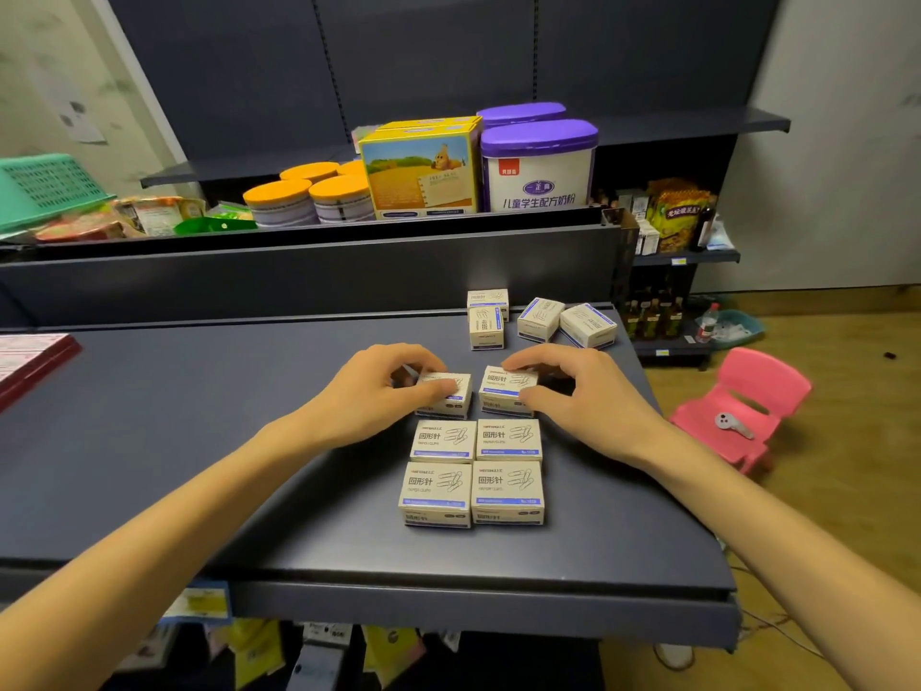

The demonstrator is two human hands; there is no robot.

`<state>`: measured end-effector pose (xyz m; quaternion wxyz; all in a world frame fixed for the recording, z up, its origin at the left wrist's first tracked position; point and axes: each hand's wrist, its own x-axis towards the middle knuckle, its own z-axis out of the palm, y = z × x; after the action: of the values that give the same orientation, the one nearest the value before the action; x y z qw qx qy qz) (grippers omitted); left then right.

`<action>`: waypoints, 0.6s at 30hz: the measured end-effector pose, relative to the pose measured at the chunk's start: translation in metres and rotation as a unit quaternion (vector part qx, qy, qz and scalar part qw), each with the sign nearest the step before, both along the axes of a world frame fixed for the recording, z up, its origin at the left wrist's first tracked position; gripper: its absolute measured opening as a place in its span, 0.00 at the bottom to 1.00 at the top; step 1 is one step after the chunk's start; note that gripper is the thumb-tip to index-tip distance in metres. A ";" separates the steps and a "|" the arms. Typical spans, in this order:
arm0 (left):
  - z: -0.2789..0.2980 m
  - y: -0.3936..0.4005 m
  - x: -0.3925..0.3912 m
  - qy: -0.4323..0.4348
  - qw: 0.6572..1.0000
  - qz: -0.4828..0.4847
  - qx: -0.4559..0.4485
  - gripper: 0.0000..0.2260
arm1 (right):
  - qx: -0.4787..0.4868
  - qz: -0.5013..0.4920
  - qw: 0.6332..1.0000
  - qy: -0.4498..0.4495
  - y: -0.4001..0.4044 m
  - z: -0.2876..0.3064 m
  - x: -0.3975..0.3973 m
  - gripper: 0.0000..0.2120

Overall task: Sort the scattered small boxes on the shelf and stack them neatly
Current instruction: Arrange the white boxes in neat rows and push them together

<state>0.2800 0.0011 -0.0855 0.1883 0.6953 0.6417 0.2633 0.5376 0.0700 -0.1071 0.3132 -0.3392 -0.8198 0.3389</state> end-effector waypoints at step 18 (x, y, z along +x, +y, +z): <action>-0.002 -0.008 0.002 -0.038 0.998 -0.045 -0.033 0.08 | -0.024 0.038 0.999 0.004 -0.006 0.002 0.001 0.12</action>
<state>0.2821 -0.0070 -0.0871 0.2476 0.7065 0.6101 0.2595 0.5387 0.0635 -0.1046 0.2951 -0.3142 -0.8224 0.3712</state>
